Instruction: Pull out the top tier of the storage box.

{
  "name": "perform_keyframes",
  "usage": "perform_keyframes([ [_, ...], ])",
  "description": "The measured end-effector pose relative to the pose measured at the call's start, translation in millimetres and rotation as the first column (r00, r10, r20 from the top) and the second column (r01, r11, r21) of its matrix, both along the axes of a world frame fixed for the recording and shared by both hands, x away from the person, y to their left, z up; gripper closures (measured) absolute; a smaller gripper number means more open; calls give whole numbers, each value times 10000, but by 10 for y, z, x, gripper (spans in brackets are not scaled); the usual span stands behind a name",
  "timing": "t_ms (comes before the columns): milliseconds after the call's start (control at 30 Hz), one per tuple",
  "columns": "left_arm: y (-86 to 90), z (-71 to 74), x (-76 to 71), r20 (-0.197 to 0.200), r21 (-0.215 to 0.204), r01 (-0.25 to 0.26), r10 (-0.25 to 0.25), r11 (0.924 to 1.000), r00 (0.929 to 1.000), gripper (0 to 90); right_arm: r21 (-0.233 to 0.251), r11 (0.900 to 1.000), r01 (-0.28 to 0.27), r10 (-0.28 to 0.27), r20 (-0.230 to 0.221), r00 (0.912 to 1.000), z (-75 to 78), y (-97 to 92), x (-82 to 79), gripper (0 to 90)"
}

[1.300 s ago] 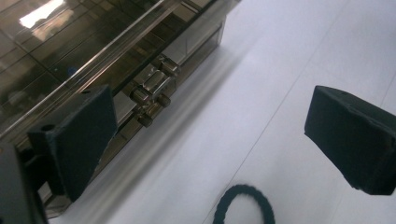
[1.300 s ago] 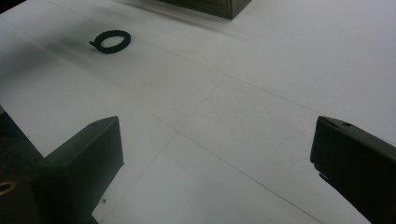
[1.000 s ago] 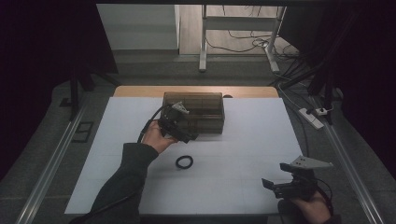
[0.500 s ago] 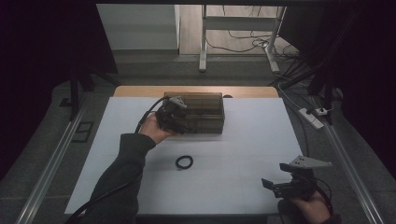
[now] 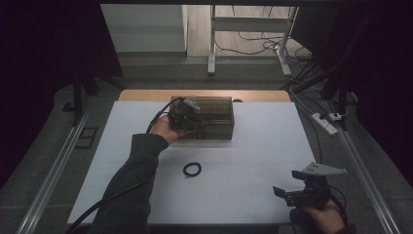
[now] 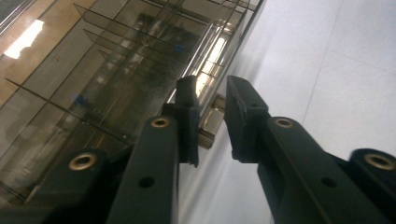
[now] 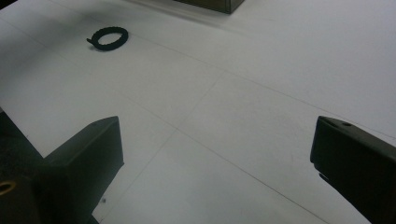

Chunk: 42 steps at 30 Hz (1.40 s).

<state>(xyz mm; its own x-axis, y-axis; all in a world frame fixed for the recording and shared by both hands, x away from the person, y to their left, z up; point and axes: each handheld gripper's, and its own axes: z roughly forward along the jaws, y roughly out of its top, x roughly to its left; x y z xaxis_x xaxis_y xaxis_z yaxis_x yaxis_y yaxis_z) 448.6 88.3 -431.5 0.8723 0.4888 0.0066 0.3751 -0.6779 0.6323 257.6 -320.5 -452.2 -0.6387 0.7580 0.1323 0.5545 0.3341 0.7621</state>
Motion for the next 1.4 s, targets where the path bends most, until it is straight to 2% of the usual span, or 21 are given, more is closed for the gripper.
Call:
perform_keyframes([
  [133,-24,-45,14,-14,197,-15,15,9998,10000,789,15,10000,2,-2,-6,10000,-1,-1,1,25],
  [233,-10,-61,13,-75,15,-68,68,10000,9999,796,21,10000,-37,37,3,10000,0,-2,0,26],
  [600,-21,-58,-98,-184,163,359,-356,9992,9992,808,-10,10000,-80,80,-6,10000,1,6,-3,26],
  [733,-18,-66,-147,-230,88,471,-469,9989,9986,812,3,10000,-71,71,-14,10000,0,4,0,26],
  [867,10,-83,-185,-392,-187,589,-596,9981,9974,817,-4,10000,-84,84,-12,10000,0,6,0,26],
  [1400,14,-113,-380,-414,-301,931,-943,9952,9947,825,-24,9999,-116,116,-41,9999,-2,10,3,26],
])
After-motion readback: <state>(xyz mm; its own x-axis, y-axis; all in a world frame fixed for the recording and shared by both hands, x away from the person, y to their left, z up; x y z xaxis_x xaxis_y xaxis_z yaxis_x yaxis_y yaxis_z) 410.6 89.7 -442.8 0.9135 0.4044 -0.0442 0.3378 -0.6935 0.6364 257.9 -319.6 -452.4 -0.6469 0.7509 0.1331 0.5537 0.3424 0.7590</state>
